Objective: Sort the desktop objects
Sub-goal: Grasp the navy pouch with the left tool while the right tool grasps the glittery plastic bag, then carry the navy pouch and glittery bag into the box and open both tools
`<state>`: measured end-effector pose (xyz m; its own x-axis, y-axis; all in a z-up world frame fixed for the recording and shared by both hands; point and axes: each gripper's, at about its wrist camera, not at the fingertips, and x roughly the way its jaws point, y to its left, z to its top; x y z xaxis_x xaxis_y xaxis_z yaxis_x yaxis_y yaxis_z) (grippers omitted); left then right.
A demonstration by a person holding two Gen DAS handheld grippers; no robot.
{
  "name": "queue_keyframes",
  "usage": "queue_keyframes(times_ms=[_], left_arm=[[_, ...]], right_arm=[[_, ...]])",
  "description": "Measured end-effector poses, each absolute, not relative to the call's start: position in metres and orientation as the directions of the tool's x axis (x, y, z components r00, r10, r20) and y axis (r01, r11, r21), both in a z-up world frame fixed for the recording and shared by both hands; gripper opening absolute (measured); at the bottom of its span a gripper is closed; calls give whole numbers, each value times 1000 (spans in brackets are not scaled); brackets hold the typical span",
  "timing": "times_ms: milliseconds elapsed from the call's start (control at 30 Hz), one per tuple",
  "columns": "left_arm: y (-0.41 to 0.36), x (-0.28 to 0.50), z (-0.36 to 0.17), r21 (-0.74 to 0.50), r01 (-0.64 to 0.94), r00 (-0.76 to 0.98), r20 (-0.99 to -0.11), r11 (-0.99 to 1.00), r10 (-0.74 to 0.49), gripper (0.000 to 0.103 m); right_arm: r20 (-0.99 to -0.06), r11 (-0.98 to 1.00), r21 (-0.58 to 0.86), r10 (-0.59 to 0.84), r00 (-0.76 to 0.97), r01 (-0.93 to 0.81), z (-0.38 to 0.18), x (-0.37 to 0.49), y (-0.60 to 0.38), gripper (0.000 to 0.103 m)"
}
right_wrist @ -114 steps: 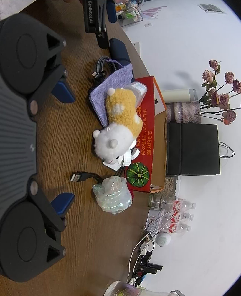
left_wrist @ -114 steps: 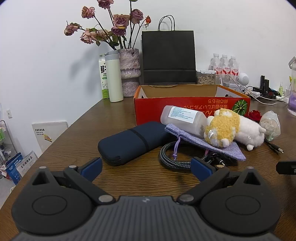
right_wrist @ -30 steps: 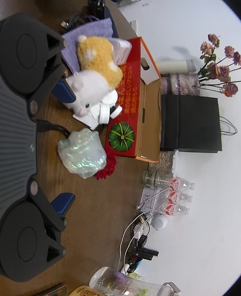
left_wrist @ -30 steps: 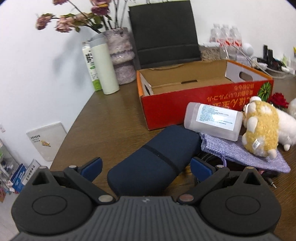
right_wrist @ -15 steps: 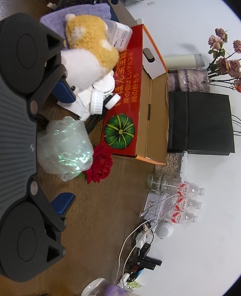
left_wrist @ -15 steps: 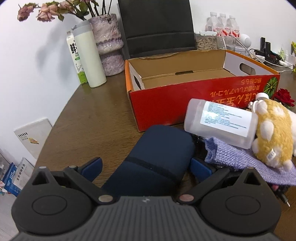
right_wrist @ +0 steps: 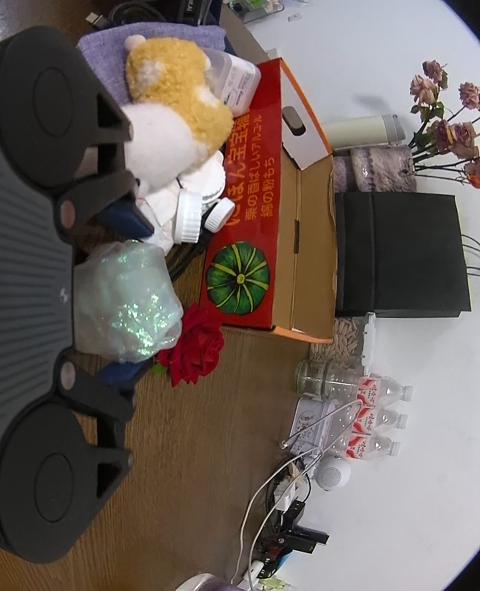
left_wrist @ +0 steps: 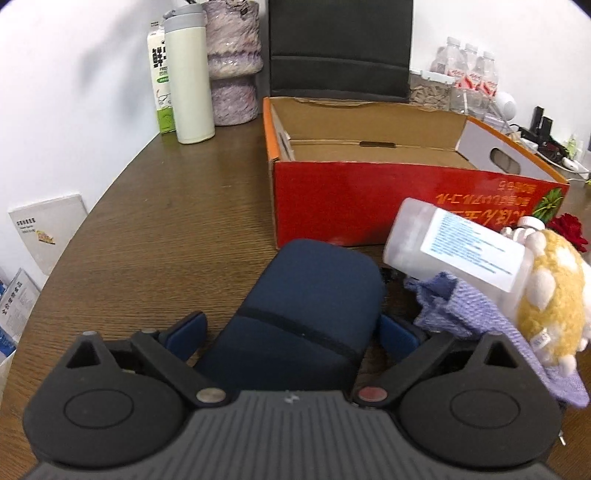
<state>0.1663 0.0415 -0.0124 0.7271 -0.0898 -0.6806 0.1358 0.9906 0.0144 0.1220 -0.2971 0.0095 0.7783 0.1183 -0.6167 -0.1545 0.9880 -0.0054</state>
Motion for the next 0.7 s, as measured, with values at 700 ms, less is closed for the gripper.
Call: queue_keyframes(times_ms=[700], left_arm=[[41,124,1,25,108,781,-620,994,-69,66]], right_arm=[[-551,983,9,156,820,-181,30,87,-295,53]])
